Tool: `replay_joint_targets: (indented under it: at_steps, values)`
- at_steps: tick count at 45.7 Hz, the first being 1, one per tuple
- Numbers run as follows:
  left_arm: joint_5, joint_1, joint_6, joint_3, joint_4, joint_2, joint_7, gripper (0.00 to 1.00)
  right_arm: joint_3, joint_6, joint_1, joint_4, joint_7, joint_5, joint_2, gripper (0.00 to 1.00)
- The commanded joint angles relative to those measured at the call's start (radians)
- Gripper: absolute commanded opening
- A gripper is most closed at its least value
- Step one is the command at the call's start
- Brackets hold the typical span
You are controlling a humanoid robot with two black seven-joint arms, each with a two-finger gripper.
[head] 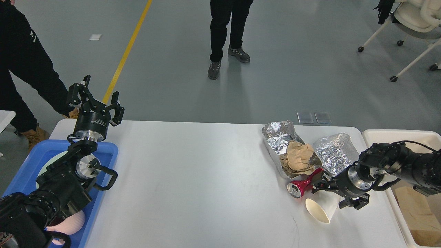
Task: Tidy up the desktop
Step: 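Lower the right gripper and grasp the white paper cup, then carry the paper cup to the white bin and release it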
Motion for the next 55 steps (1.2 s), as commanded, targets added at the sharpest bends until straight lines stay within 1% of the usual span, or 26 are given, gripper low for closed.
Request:
replay_joint_targets:
  at_steps: [1,2,5,8,11,13,14,21,27,32,37,42,48,55]
  values:
    - [0.0,0.0,0.0,0.0,0.0,0.0,0.0,0.96,-0.001,-0.003,-0.011,-0.005,-0.002,-0.002,0.002,0.86]
    - [0.001,0.0,0.0,0.0,0.0,0.0,0.0,0.96,-0.001,-0.003,-0.011,-0.005,-0.002,-0.002,0.002,0.84]
    - [0.0,0.0,0.0,0.0,0.0,0.0,0.0,0.96,0.0,-0.003,-0.007,0.007,-0.003,-0.002,0.003,0.68]
    - [0.001,0.0,0.0,0.0,0.0,0.0,0.0,0.96,0.0,0.014,0.002,0.01,-0.003,-0.002,0.003,0.45]
    - [0.001,0.0,0.0,0.0,0.0,0.0,0.0,0.96,-0.003,0.023,0.008,0.035,-0.008,-0.003,-0.005,0.18]
    - [0.0,0.0,0.0,0.0,0.0,0.0,0.0,0.96,-0.006,0.034,0.013,0.052,-0.013,-0.003,-0.009,0.04]
    - [0.001,0.0,0.0,0.0,0.0,0.0,0.0,0.96,-0.006,0.041,0.015,0.056,-0.016,-0.003,-0.011,0.0]
    - [0.0,0.0,0.0,0.0,0.0,0.0,0.0,0.96,-0.008,0.113,0.038,0.058,-0.023,-0.003,-0.023,0.0]
    - [0.0,0.0,0.0,0.0,0.0,0.0,0.0,0.96,-0.011,0.195,0.102,0.072,-0.022,-0.003,-0.057,0.0]
    - [0.001,0.0,0.0,0.0,0.0,0.0,0.0,0.96,-0.014,0.247,0.214,0.125,-0.022,-0.003,-0.123,0.0]
    - [0.001,0.0,0.0,0.0,-0.001,0.0,0.0,0.96,-0.017,0.29,0.378,0.194,-0.023,-0.005,-0.204,0.0]
    - [0.0,0.0,0.0,0.0,0.0,0.0,0.0,0.96,-0.017,0.354,0.517,0.205,-0.022,-0.008,-0.236,0.0]
    - [0.001,0.0,0.0,0.0,0.0,0.0,0.0,0.96,-0.018,0.362,0.668,0.205,-0.022,-0.008,-0.262,0.0]
    - [0.0,0.0,0.0,0.0,0.0,0.0,0.0,0.96,-0.018,0.362,0.8,0.203,-0.022,-0.008,-0.273,0.0]
